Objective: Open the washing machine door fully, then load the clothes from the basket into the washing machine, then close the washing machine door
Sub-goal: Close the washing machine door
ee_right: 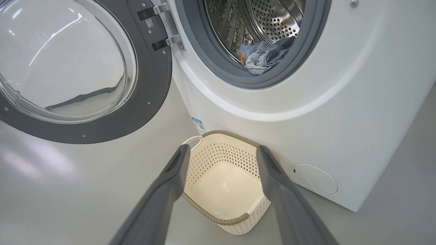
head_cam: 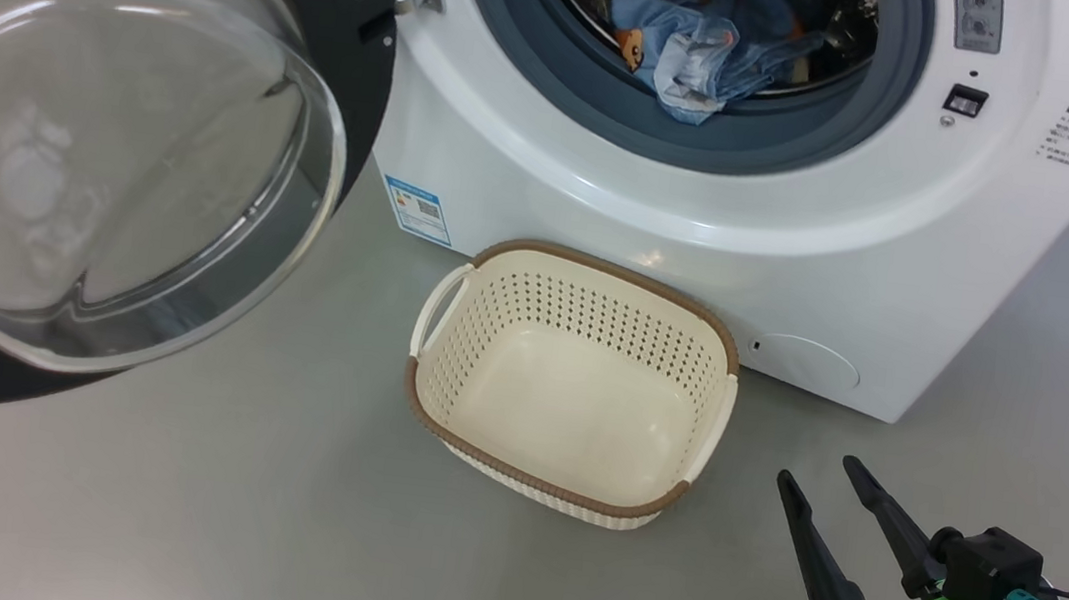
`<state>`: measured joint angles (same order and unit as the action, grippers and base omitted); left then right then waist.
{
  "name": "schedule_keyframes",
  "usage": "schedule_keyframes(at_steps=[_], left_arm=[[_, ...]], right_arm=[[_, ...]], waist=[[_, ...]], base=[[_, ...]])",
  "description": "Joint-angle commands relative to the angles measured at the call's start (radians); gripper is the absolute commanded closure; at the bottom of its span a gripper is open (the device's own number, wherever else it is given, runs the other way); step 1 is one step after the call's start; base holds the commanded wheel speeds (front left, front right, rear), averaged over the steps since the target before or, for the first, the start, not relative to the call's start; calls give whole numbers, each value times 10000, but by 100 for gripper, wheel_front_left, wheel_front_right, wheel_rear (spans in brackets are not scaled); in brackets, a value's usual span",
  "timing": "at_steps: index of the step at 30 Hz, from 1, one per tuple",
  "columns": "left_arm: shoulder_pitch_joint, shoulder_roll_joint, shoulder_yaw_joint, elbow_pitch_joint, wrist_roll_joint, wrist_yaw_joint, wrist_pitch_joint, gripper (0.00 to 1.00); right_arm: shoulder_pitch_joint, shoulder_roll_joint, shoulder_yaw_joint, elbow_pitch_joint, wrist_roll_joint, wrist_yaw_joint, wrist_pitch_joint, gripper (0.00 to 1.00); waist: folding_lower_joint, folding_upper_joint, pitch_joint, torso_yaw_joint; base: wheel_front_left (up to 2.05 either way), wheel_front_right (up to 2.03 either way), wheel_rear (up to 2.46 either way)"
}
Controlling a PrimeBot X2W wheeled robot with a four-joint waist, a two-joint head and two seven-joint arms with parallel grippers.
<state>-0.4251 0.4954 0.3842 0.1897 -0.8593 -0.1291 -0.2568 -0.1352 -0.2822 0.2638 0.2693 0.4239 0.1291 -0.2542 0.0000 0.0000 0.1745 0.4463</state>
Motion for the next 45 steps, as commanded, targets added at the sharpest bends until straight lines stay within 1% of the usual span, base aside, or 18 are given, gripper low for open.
schedule_keyframes(at_steps=[1,2,3,6,9,10,12,14,17,20,23,27,29,36,45], left_arm=[[-727,1029,392,565,-602,-14,-49,100],[-940,1265,336,1043,-914,-14,-27,100],[-940,1265,336,1043,-914,-14,-27,100],[-1672,1982,241,2472,-2056,-15,464,100],[-2287,2601,-110,3619,-3193,-15,1823,100],[-2460,2760,-281,3935,-3552,-15,2437,100],[-2684,3212,-649,4466,-3813,-15,3255,100],[-3004,3366,-891,4945,-4389,-15,4317,100],[-3286,3744,-1319,5668,-4806,-15,5804,100],[-3572,4066,-1492,6189,-5041,-15,6560,100],[-3824,4151,-1707,6559,-5159,-15,7051,100],[-3985,4000,-1924,6782,-5343,-15,7495,100],[-3993,3949,-1968,6831,-5376,-15,7487,100],[-3937,3781,-2160,6848,-5503,-15,7689,100],[-3706,3626,-2676,6470,-5586,-15,8542,100]], right_arm=[[-265,-14,247,-234,-92,16,-76,0],[-284,-16,249,-240,-100,16,-76,0],[-284,-16,249,-240,-100,16,-76,0],[-346,-23,261,-266,-129,16,-76,0],[-436,-55,282,-269,-151,16,-76,0],[-455,-60,290,-257,-155,16,-76,0],[-501,-59,326,-240,-175,16,-76,0],[-536,-51,367,-213,-194,16,-76,0],[-594,-51,453,-185,-217,16,-76,0],[-682,-88,517,-182,-246,16,-76,0],[-762,-144,546,-167,-254,16,-76,0],[-824,-194,563,-142,-260,16,-76,0],[-839,-216,566,-134,-260,16,-76,0],[-922,-290,604,-103,-245,16,-76,0],[-922,-260,538,-38,-226,16,-76,0]], waist=[[0,0,203,-213],[0,0,249,-254],[0,0,249,-254],[0,0,395,-370],[0,0,570,-440],[0,0,621,-452],[0,0,738,-464],[0,0,818,-463],[0,0,954,-477],[0,0,1101,-472],[0,0,1248,-428],[0,0,1367,-386],[0,0,1407,-373],[0,0,1493,-381],[0,0,1304,-303]], base=[[0,0,0],[0,0,0],[0,0,0],[0,0,0],[0,0,0],[0,0,0],[0,0,0],[0,0,0],[0,0,0],[0,0,0],[0,0,0],[0,0,0],[0,0,0],[0,0,0],[0,0,0]])
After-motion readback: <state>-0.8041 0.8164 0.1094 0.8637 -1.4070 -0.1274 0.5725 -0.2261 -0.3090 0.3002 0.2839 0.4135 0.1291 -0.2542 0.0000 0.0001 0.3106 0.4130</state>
